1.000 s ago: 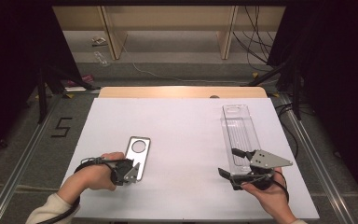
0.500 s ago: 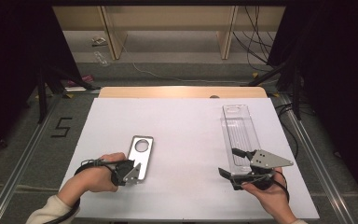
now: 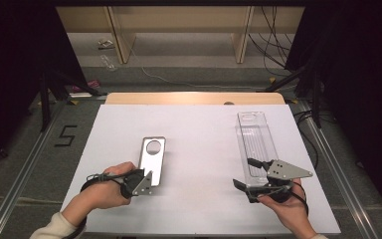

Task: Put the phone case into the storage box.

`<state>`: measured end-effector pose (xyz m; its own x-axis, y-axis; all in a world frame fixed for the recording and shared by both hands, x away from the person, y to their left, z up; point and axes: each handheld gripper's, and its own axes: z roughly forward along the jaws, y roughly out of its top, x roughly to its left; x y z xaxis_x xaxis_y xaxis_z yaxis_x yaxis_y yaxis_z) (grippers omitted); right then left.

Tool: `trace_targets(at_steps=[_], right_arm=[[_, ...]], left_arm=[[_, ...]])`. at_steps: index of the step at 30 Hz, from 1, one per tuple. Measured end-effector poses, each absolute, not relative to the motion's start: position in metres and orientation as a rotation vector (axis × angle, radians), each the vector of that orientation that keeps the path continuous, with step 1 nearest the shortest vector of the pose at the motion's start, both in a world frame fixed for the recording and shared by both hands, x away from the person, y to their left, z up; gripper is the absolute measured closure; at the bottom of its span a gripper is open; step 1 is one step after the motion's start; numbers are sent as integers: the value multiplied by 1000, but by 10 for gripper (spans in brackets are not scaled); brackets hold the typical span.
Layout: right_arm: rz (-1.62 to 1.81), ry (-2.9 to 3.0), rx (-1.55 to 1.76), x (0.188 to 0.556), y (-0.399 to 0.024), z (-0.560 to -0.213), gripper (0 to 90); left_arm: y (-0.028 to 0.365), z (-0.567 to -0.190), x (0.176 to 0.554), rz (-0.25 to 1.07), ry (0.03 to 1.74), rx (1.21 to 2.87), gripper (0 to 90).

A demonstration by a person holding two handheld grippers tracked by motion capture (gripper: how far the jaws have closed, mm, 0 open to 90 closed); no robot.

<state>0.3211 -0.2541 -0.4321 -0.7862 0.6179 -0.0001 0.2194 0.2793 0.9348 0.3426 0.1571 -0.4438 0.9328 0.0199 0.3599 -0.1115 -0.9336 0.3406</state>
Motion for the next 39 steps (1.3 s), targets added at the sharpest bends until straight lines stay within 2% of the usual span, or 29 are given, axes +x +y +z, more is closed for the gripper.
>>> trace_targets(at_steps=[9, 29, 39], right_arm=[[1510, 2193, 757, 321, -253, -433, 162], [1542, 2186, 776, 324, -241, -430, 163], [1628, 2164, 811, 333, -216, -421, 167]], left_arm=[[156, -440, 342, 596, -12, 2659, 885], [150, -434, 337, 623, 21, 2620, 886], [141, -431, 333, 628, -11, 2605, 885]])
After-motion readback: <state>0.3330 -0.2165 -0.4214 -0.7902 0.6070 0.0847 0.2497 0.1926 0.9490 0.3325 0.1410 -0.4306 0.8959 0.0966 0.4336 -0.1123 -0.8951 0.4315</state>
